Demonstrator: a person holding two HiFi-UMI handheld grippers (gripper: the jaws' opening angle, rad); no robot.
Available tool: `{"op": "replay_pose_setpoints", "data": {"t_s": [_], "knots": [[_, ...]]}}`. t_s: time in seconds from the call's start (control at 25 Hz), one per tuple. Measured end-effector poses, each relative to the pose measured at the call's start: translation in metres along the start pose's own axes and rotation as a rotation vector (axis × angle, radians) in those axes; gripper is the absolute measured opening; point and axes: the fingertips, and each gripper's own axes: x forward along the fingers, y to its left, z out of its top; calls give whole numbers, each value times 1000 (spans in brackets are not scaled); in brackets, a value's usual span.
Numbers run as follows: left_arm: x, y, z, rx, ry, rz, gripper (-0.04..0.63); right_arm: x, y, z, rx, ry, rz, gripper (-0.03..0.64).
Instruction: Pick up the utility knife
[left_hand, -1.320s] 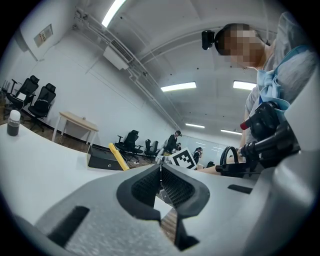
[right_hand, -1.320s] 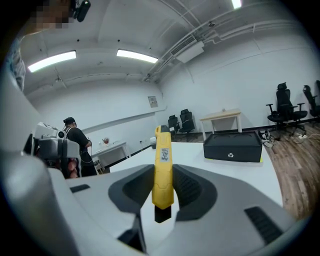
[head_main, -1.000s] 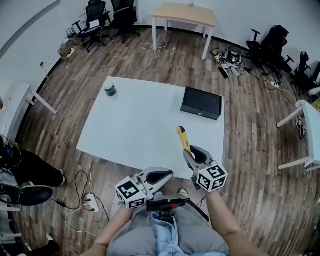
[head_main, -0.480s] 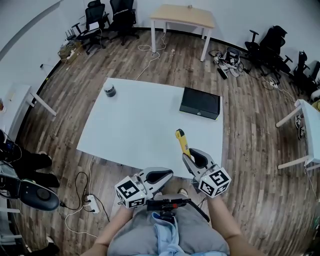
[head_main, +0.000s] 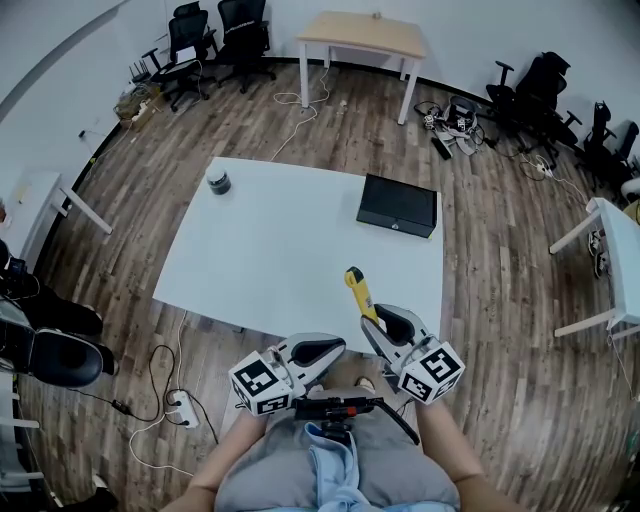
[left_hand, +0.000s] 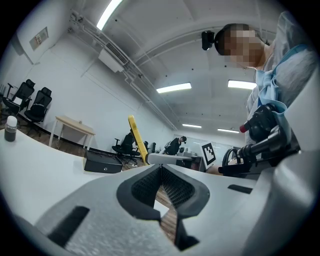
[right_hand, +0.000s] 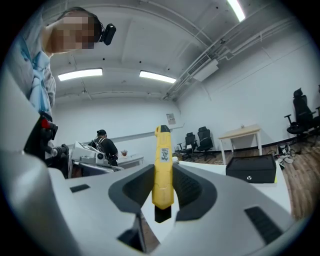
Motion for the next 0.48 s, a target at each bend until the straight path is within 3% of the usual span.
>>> {"op": "replay_pose_setpoints", "data": {"t_s": [0.48], "knots": [[-6,-3,1,8,-10,1,20,-8,15,8,-7,-28,14,127]]}}
